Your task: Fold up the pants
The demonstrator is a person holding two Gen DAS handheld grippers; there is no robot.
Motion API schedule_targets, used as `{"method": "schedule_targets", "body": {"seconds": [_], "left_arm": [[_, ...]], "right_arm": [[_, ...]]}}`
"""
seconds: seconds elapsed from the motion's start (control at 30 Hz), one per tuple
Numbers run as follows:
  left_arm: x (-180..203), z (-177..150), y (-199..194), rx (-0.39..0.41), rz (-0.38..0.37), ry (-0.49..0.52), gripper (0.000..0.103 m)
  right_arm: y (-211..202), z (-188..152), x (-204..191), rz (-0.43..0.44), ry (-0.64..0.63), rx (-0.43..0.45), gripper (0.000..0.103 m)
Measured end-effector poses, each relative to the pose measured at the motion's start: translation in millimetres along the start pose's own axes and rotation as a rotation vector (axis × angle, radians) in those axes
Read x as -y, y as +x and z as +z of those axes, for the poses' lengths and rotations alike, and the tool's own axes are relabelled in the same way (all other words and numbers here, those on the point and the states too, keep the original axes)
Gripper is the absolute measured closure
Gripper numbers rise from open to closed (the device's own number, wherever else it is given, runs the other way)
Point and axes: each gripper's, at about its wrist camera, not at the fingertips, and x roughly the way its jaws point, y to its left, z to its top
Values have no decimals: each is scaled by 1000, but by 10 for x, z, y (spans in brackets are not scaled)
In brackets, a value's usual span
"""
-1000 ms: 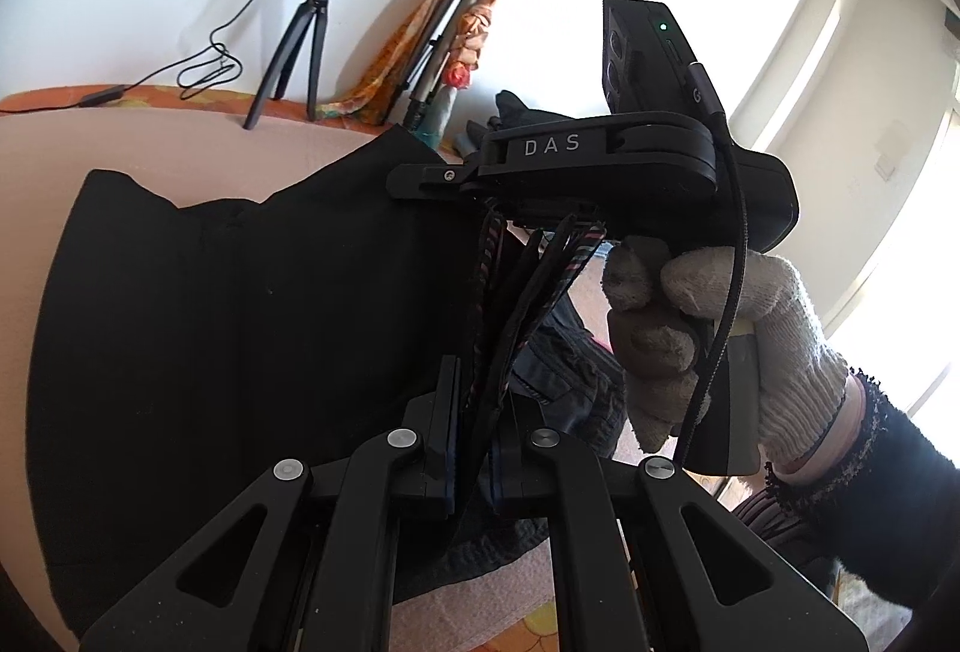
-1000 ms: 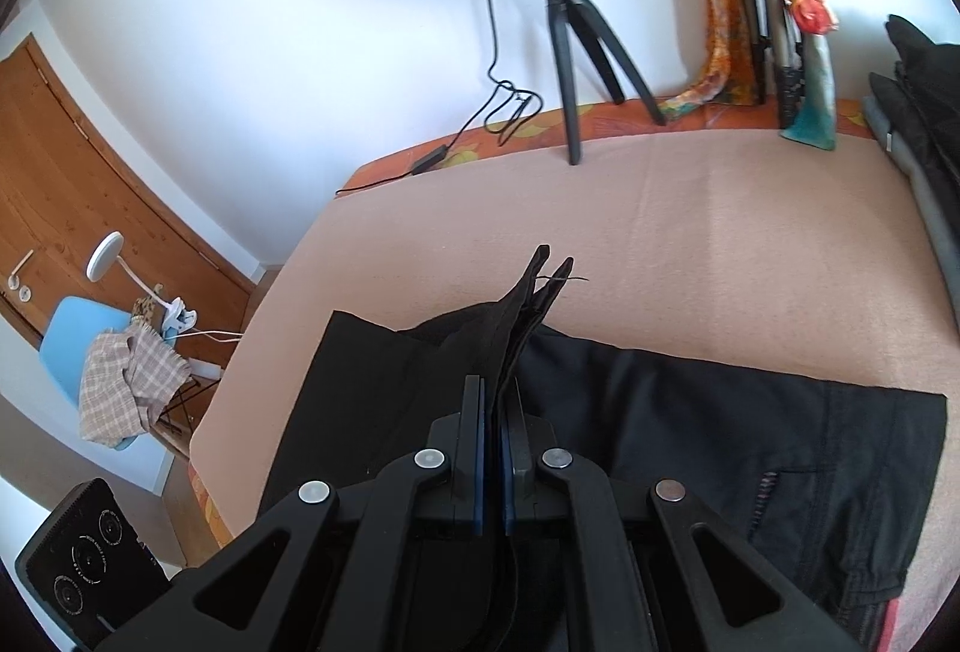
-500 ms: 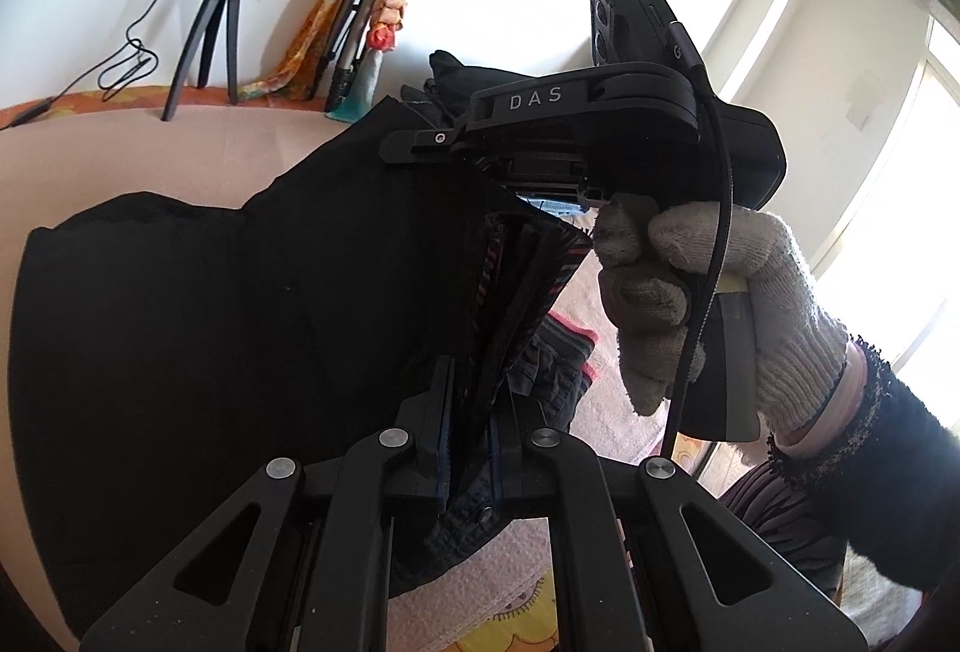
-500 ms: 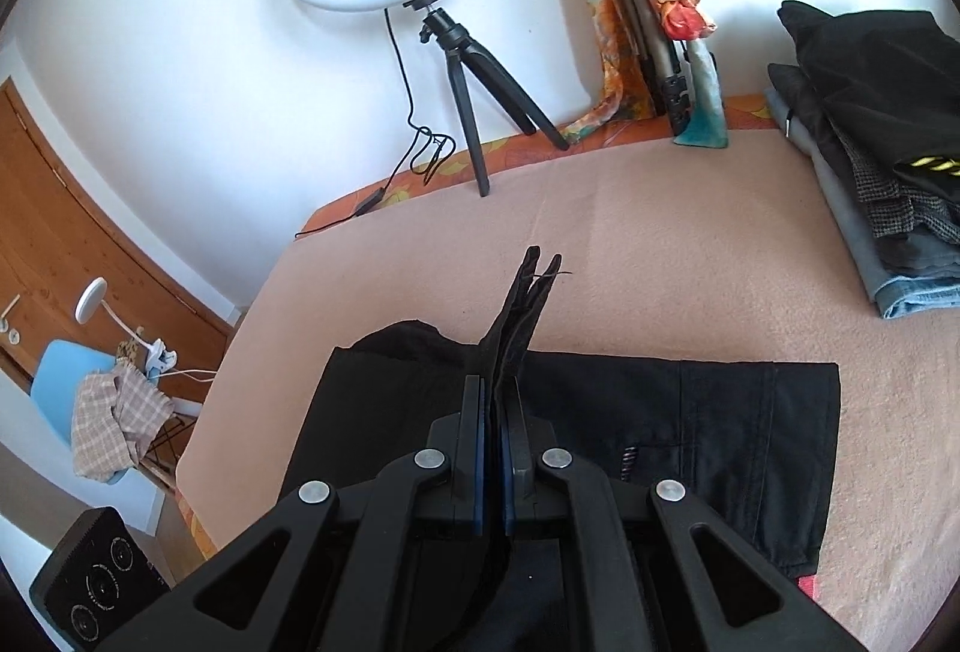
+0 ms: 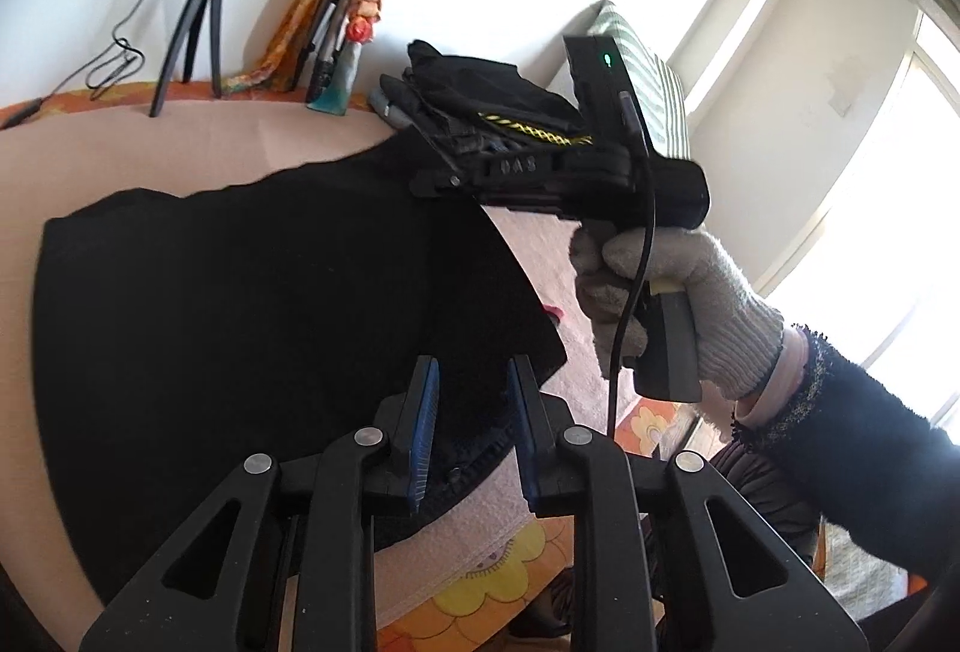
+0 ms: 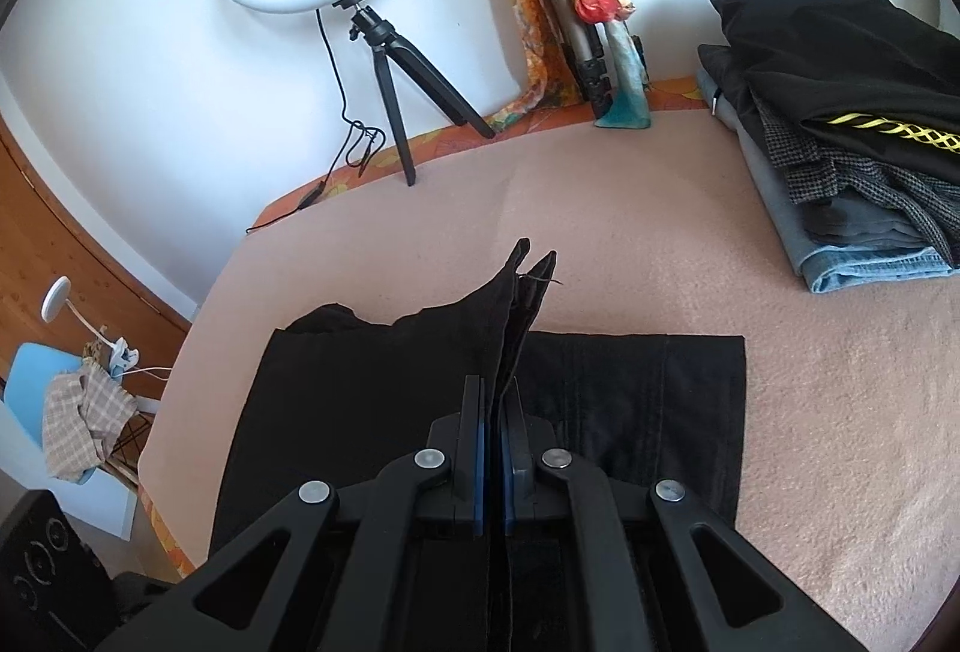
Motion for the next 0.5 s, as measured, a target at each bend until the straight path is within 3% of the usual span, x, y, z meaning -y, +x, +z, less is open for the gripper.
{"method": "schedule_targets", "body": {"seconds": [0.03,0.07,0.13,0.3,0.5], "left_arm": [[-44,-3,-106,20,14,2,78],[-108,11,-210,42,46,1,62],[-291,33,-406,91,111,-18,40],[-712,-38,-693,134,208,-94,40],[-881,-300,-671,80,259,-126,40]], "right_arm": [[7,-11,17,-16,-10,-3,102],[12,-17,40,-22,-12,-6,102],[18,-27,101,-36,-10,-12,102],[56,-24,208,-81,-15,-24,102],[224,-69,301,-134,-31,-62,102]]}}
